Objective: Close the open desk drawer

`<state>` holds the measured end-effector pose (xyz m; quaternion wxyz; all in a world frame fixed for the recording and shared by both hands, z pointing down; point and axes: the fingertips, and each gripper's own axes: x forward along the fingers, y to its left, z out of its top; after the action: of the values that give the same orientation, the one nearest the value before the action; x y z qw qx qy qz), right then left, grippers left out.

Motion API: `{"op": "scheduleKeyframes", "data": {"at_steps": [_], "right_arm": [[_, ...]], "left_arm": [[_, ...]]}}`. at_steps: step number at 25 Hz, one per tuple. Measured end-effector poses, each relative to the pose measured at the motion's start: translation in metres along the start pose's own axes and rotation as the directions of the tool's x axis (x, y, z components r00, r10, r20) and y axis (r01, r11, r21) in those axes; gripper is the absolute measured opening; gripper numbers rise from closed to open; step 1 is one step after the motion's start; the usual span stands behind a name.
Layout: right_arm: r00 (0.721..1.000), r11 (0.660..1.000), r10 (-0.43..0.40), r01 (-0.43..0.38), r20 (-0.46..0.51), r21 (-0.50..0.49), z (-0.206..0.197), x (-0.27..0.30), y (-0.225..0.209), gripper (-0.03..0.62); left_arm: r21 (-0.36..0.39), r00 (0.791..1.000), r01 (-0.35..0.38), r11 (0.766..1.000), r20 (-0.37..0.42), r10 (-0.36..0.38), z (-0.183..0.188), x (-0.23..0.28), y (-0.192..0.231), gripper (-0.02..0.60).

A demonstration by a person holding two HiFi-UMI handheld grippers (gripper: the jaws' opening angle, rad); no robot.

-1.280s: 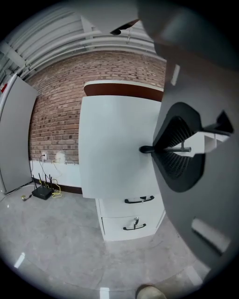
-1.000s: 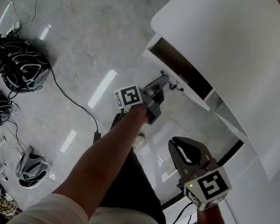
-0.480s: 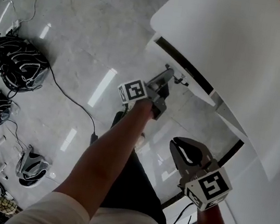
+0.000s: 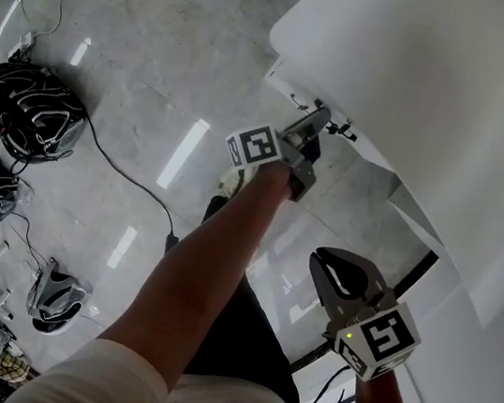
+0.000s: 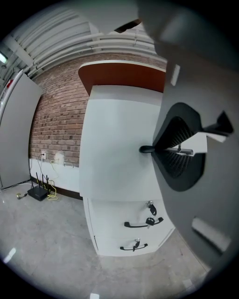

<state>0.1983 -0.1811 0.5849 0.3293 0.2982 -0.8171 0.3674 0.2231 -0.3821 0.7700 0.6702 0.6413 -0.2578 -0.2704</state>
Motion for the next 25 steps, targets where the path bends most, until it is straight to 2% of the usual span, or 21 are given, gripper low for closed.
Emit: {"op": "scheduleKeyframes", "data": {"at_steps": [11, 25], "right_arm": [[1.000, 1.000, -0.012, 0.012, -0.013, 0.013, -0.011, -0.003, -0.002, 0.032], [1.000, 1.000, -0.018, 0.018, -0.005, 0.017, -0.003, 0.003, -0.002, 0.032]], "left_arm": [[0.019, 1.000, -0.005, 1.000, -0.016, 0.005, 0.006, 0.025, 0.003, 0.026], [0.023, 1.000, 0.007, 1.000, -0.023, -0.007, 0.010, 0.034, 0.002, 0.029]]}}
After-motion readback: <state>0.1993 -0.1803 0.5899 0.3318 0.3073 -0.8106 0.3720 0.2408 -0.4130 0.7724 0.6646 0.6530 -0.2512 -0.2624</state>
